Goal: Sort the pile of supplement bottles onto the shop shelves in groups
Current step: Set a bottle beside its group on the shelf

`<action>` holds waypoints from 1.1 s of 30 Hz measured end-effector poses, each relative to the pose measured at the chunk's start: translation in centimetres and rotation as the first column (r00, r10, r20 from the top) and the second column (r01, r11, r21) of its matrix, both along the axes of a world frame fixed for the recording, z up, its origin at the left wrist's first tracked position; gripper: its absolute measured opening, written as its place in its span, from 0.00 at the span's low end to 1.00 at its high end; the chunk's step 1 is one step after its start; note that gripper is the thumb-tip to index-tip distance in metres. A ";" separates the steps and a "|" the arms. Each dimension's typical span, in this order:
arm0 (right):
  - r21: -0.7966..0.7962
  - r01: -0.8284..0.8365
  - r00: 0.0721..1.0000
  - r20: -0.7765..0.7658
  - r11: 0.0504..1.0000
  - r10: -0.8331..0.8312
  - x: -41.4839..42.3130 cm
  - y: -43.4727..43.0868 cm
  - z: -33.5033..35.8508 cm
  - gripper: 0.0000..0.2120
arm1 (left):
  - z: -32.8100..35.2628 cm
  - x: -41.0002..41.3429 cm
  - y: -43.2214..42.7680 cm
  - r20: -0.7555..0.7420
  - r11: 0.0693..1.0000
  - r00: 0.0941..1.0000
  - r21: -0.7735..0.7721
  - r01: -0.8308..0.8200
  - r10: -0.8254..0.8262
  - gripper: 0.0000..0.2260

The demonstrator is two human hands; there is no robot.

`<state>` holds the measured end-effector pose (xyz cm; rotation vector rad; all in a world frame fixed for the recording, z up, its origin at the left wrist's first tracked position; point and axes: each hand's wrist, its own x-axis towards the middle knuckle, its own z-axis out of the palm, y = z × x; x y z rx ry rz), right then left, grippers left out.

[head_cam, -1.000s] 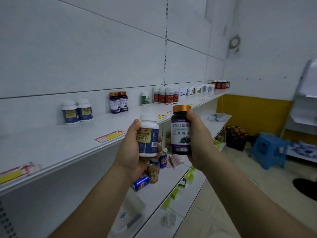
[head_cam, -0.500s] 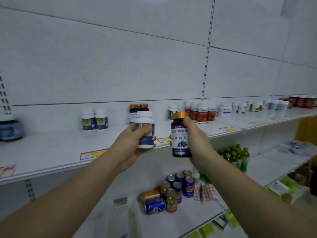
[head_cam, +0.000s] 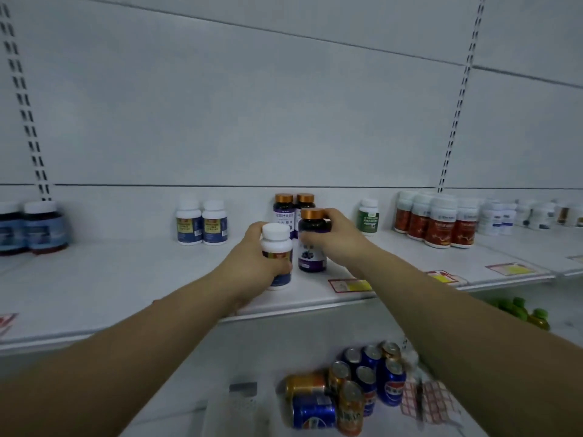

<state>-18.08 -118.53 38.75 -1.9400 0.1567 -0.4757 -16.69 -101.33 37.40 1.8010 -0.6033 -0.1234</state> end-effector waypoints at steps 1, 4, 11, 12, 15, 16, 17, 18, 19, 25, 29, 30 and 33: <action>-0.020 -0.025 1.000 -0.013 0.999 0.025 0.7 -0.4 -0.2 0.19 | -0.1 0.1 -0.2 0.017 1.000 1.000 0.019 -0.016 0.015 0.24; -0.093 -0.086 0.996 -0.036 0.992 0.083 2.9 -1.3 -0.1 0.18 | -0.1 1.0 -0.6 0.049 0.995 0.997 0.086 -0.056 0.052 0.25; -0.298 -0.101 0.994 -0.068 0.949 0.085 7.0 -2.8 0.1 0.27 | 0.4 1.4 -1.8 0.085 0.961 0.990 0.244 -0.131 0.113 0.32; -0.323 -0.100 0.994 -0.063 0.941 0.084 7.3 -3.0 0.0 0.30 | 0.4 1.5 -1.9 0.081 0.959 0.989 0.246 -0.141 0.125 0.32; -0.354 -0.100 0.994 -0.068 0.930 0.081 8.0 -3.3 0.0 0.33 | 0.2 1.7 -2.3 0.077 0.955 0.985 0.245 -0.168 0.153 0.32; -0.353 -0.106 0.994 -0.071 0.930 0.086 8.1 -3.3 -0.1 0.33 | 0.2 1.8 -2.4 0.080 0.953 0.984 0.248 -0.176 0.161 0.32; -0.354 -0.108 0.993 -0.076 0.929 0.087 8.3 -3.4 -0.1 0.33 | 0.1 1.9 -2.4 0.084 0.949 0.982 0.256 -0.183 0.167 0.32; -0.361 -0.105 0.994 -0.076 0.927 0.083 8.5 -3.4 -0.1 0.33 | 0.1 2.0 -2.4 0.086 0.945 0.982 0.268 -0.186 0.169 0.33; -0.372 -0.098 0.994 -0.076 0.923 0.075 8.7 -3.4 -0.1 0.32 | 0.0 2.1 -2.3 0.081 0.941 0.982 0.280 -0.189 0.173 0.33; -0.403 -0.063 0.997 -0.066 0.913 0.040 9.3 -3.4 -0.7 0.32 | -0.1 2.2 -2.2 0.067 0.917 0.980 0.347 -0.197 0.185 0.36; -0.399 -0.062 0.995 -0.093 0.915 0.027 9.3 -3.1 -0.6 0.33 | 0.3 2.0 -2.3 0.046 0.924 0.983 0.333 -0.185 0.180 0.34; -0.406 -0.058 0.995 -0.094 0.912 0.022 9.3 -3.0 -0.5 0.34 | 0.4 1.8 -2.2 0.048 0.926 0.983 0.331 -0.182 0.176 0.33; -0.502 0.079 0.994 0.104 0.861 -0.030 8.5 -2.4 -0.1 0.36 | 1.1 1.9 -0.8 0.067 0.916 0.981 0.351 -0.196 0.184 0.30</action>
